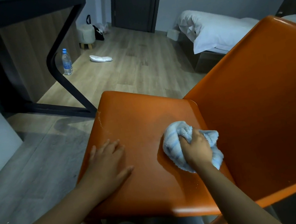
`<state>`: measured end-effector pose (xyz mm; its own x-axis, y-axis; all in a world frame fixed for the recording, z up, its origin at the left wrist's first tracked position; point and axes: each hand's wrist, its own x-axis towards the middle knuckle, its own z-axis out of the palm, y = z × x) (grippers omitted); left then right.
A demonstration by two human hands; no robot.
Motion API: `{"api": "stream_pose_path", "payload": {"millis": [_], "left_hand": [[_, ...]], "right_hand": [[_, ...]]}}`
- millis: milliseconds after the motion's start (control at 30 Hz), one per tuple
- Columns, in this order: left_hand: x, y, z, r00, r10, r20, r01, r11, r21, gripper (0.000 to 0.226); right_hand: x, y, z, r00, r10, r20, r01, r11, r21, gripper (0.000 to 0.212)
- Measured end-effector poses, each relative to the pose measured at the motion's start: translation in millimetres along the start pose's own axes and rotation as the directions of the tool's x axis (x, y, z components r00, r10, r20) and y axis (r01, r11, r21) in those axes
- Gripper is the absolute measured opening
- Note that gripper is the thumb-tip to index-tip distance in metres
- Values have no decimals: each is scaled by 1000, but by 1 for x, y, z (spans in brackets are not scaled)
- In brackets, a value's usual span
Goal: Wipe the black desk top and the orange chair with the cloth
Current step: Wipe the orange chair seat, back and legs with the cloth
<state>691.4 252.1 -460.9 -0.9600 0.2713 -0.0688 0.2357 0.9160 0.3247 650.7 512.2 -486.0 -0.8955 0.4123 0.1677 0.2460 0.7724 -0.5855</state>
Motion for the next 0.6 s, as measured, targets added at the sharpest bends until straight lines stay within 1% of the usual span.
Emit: {"api": "stream_pose_path", "payload": {"millis": [133, 200, 367, 433, 533, 600], "left_hand": [[-11, -19, -6, 997, -64, -43, 64, 998, -9, 74], [-20, -28, -10, 994, -94, -58, 93, 996, -15, 73], [-41, -47, -8, 984, -170, -51, 159, 973, -168, 77], [-47, -52, -7, 983, -179, -33, 169, 963, -212, 77], [-51, -55, -7, 985, -169, -15, 161, 956, -244, 73], [-52, -56, -9, 988, -156, -11, 149, 959, -242, 74]], "right_hand": [[-6, -26, 19, 998, -54, 43, 53, 998, 28, 48], [-10, -43, 29, 994, -90, 57, 87, 995, 49, 44], [-20, -86, 51, 981, -175, 85, 169, 983, 72, 35], [-24, -99, 56, 976, -201, 88, 194, 978, 75, 31], [-32, -118, 62, 963, -253, 97, 241, 963, 123, 25], [-37, -130, 69, 954, -280, 108, 263, 953, 147, 27]]}}
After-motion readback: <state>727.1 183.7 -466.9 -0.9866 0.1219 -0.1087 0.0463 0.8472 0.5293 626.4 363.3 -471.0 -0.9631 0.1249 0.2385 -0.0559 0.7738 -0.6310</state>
